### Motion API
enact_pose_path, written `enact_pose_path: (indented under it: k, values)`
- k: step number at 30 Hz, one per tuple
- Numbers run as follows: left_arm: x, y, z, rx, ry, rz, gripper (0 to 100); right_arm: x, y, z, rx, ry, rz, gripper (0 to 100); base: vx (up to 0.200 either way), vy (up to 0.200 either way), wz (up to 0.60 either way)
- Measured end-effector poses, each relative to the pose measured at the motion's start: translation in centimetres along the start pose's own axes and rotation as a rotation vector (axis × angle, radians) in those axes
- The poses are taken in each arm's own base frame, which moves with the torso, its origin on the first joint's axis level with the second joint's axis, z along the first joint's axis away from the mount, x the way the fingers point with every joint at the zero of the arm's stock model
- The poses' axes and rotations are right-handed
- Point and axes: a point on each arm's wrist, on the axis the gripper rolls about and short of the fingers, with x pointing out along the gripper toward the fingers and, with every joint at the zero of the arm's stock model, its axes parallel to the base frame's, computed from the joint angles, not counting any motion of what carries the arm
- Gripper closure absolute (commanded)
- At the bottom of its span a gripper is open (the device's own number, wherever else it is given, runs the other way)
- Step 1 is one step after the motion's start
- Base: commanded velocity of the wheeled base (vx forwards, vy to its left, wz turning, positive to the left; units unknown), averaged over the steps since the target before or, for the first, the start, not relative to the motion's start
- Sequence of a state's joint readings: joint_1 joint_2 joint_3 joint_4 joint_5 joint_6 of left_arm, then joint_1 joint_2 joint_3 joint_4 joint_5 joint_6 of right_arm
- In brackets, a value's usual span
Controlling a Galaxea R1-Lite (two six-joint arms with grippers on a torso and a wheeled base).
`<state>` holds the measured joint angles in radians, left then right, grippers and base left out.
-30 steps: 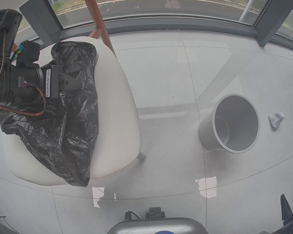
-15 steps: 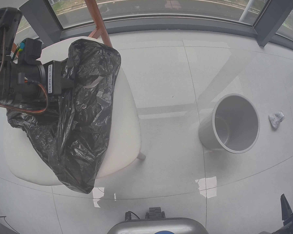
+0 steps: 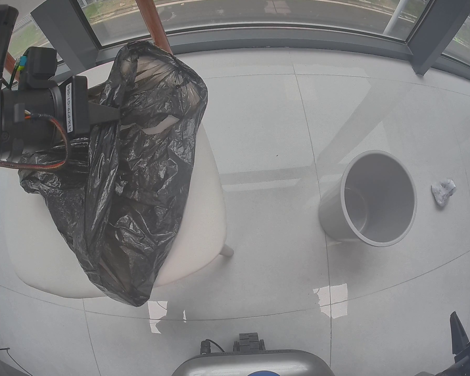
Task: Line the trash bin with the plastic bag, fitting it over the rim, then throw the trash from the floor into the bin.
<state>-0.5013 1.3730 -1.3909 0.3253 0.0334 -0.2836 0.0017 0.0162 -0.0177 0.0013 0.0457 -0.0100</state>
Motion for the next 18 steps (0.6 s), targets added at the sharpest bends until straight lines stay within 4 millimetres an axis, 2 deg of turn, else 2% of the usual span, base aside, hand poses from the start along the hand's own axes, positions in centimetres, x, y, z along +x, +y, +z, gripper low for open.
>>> enact_pose_path:
  k: [9, 18]
  values:
    - [-0.86, 0.11, -0.20, 0.000, -0.009, -0.001, 100, 0.00, 0.00, 0.01, 0.000, -0.001, 0.000, 0, 0.000, 0.000, 0.00]
    - [-0.89, 0.22, -0.57, 0.000, 0.001, 0.000, 100, 0.00, 0.00, 0.00, 0.000, 0.000, -0.001, 0, 0.000, -0.200, 0.00]
